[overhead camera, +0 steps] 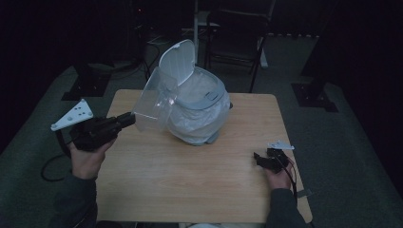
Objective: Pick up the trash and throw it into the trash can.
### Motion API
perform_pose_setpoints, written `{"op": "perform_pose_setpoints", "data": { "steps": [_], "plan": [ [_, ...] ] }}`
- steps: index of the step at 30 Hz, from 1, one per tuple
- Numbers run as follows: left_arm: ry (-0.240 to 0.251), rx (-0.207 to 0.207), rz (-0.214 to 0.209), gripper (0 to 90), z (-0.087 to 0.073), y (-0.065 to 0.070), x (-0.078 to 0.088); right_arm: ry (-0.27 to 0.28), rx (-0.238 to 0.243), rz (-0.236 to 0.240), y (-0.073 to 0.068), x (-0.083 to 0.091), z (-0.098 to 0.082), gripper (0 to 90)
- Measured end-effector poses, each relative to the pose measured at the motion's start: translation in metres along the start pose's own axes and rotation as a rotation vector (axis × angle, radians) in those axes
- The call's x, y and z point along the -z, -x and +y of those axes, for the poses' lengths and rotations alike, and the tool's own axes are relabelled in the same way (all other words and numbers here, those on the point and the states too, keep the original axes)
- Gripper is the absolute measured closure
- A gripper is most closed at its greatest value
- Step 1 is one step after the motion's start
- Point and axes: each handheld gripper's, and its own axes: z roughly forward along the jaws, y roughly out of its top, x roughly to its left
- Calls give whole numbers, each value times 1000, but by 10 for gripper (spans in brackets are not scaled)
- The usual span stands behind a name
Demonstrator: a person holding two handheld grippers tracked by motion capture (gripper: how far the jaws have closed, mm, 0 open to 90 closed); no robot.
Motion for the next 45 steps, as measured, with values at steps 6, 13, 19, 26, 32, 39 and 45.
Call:
{"op": "perform_pose_setpoints", "data": {
  "steps": [6,13,19,26,32,39,45],
  "plan": [
    [-8,3,-14,848,7,0,-12,-1,0,1,0,0,0,311],
    [-18,1,-38,848,13,-3,-26,-1,1,0,0,0,0,311],
    [-18,-8,-50,847,23,-7,-36,0,-1,1,0,0,0,310],
    [-27,-16,-70,847,35,-14,-50,-1,2,1,0,0,0,310],
    [-29,-20,-83,847,42,-18,-61,-2,0,1,0,0,0,310],
    [-21,-25,-94,847,52,-22,-66,-2,1,1,0,0,0,309],
    [-30,-32,-100,847,60,-27,-72,-2,0,1,0,0,0,309]
  ]
}}
